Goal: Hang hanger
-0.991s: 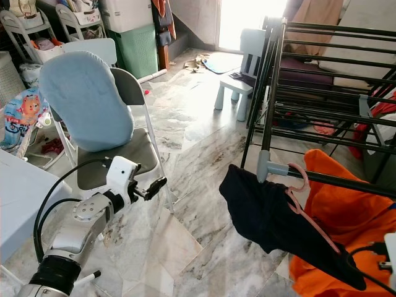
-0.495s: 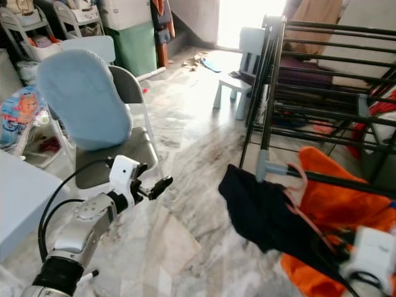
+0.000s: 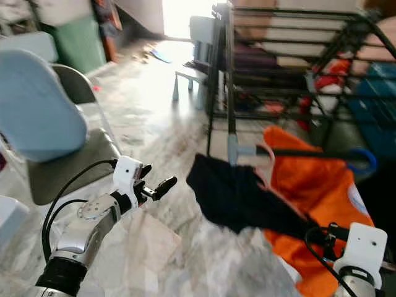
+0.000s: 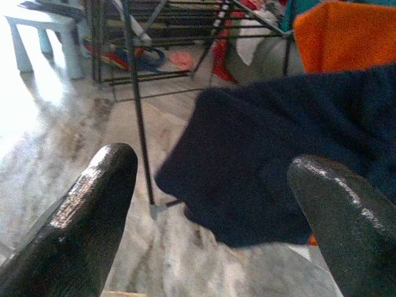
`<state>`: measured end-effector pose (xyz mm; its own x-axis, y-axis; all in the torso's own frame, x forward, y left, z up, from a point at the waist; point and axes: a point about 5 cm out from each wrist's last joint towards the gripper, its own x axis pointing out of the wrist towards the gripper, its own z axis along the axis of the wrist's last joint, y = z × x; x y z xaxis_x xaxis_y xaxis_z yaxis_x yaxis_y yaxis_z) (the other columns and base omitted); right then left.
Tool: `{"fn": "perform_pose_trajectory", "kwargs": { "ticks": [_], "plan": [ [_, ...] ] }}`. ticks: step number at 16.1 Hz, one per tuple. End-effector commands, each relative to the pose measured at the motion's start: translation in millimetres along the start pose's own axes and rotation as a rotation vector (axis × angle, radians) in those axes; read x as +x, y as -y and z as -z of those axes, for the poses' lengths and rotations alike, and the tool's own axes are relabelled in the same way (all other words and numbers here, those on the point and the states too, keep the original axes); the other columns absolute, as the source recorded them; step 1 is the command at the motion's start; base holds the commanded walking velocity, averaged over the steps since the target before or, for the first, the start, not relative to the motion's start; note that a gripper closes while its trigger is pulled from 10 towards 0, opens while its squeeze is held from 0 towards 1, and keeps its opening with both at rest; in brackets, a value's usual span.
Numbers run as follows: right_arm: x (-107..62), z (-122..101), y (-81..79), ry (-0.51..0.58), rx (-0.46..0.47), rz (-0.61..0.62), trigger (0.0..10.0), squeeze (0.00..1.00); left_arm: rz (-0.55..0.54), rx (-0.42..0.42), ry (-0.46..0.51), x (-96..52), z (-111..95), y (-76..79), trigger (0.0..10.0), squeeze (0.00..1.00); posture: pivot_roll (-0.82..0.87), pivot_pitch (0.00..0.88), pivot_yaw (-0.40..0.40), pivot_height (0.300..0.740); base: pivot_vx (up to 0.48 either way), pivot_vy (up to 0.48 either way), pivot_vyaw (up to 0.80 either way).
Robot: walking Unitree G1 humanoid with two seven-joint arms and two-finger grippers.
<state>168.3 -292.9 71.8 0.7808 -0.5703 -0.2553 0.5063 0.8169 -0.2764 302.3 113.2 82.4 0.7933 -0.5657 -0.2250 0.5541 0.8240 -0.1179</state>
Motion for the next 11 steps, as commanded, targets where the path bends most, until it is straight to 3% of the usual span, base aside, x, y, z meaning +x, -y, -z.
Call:
{"fn": "perform_pose_trajectory", "kwargs": {
  "ticks": [1,2,3,4,6,11],
  "plan": [
    [-0.7,0.1,-0.2,-0.01,-0.013,-0.003,10.0,0.92,0.009,0.009,0.0,-1.4,-2.0,0.2,10.0,0.0,0.0,0.0,-0.034,0.74,-0.27,0.0,-0.8],
    [-0.6,0.5,-1.3,-0.015,-0.019,-0.008,10.0,0.63,0.013,0.009,-0.004,-1.3,-1.6,0.7,10.0,0.0,0.0,0.0,-0.034,0.74,-0.285,0.0,-0.8],
    [-0.9,1.0,-2.2,-0.017,-0.022,-0.012,10.0,0.5,0.019,0.01,-0.008,-1.2,-1.2,1.4,10.0,0.0,0.0,0.0,-0.033,0.74,-0.285,0.0,-0.8],
    [-0.8,1.1,-2.5,-0.017,-0.024,-0.014,10.0,0.05,0.021,0.01,-0.008,-0.7,-1.5,1.9,10.0,0.0,0.0,0.0,-0.033,0.74,-0.285,0.0,-0.43],
    [-0.6,1.5,-3.5,-0.019,-0.029,-0.019,10.0,0.0,0.025,0.013,-0.005,0.2,-2.0,3.1,10.0,0.0,0.0,0.0,-0.033,0.74,-0.142,0.0,-0.21],
    [-0.1,1.4,-4.3,-0.022,-0.036,-0.023,10.0,0.0,0.029,0.017,-0.004,0.5,-1.7,5.2,10.0,0.0,0.0,0.0,-0.037,0.74,0.0,0.0,0.0]
  ]
}}
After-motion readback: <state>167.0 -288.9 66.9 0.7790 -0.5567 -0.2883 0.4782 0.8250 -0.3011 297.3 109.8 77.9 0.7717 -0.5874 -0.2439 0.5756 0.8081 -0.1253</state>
